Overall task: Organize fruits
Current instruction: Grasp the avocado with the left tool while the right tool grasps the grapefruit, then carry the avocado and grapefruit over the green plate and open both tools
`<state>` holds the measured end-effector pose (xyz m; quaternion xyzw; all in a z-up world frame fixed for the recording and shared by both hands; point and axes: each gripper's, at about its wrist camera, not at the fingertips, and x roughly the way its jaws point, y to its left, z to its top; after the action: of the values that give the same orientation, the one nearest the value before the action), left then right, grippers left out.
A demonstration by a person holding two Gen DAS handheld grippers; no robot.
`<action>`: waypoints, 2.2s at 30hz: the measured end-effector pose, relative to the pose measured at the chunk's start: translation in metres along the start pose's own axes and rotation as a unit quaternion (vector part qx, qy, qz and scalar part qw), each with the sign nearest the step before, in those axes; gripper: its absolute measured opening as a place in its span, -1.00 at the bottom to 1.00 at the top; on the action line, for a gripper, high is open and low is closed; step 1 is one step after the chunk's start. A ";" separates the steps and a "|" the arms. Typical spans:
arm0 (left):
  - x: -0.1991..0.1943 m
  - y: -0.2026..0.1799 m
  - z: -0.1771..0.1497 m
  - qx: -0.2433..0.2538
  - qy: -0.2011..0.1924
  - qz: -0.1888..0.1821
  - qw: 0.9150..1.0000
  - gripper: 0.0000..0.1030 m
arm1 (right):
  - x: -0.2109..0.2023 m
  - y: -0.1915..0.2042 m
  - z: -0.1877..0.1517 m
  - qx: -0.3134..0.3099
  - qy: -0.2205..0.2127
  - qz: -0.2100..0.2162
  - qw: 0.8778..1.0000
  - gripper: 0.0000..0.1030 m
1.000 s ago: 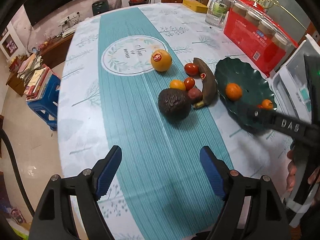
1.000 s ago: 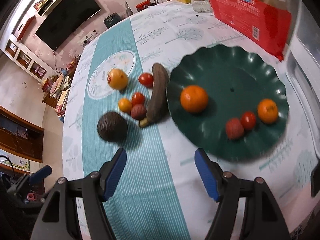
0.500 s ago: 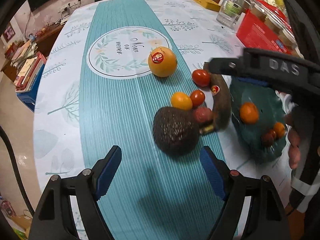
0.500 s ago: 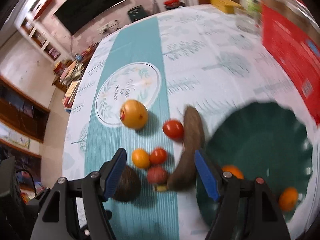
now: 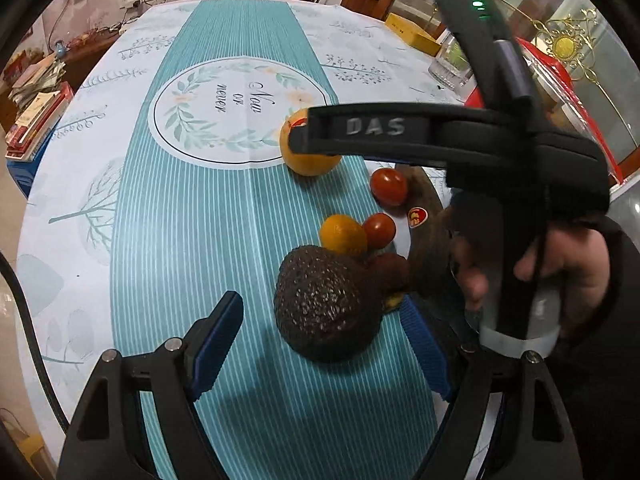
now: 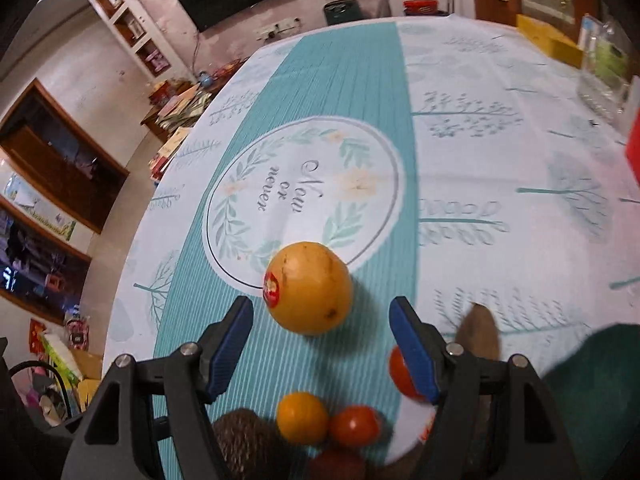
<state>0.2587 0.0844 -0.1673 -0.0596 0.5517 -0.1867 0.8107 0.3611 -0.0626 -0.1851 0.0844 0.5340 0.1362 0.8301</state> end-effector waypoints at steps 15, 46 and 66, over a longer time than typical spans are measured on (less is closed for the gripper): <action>0.031 0.005 0.006 -0.020 0.020 -0.002 1.000 0.51 | 0.025 0.009 0.003 -0.042 -0.004 -0.002 0.999 0.24; -0.047 0.016 -0.073 -0.029 0.045 0.021 0.998 0.19 | -0.078 0.030 -0.071 -0.006 -0.007 -0.091 0.996 -0.03; -0.143 -0.046 -0.123 0.105 -0.015 0.005 0.994 0.19 | -0.184 0.038 -0.204 0.108 -0.044 -0.149 0.982 -0.03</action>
<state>0.0890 0.1078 -0.0754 0.0260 0.5173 -0.2383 0.8215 0.0980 -0.0864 -0.1000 0.0993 0.5150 -0.0511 0.8499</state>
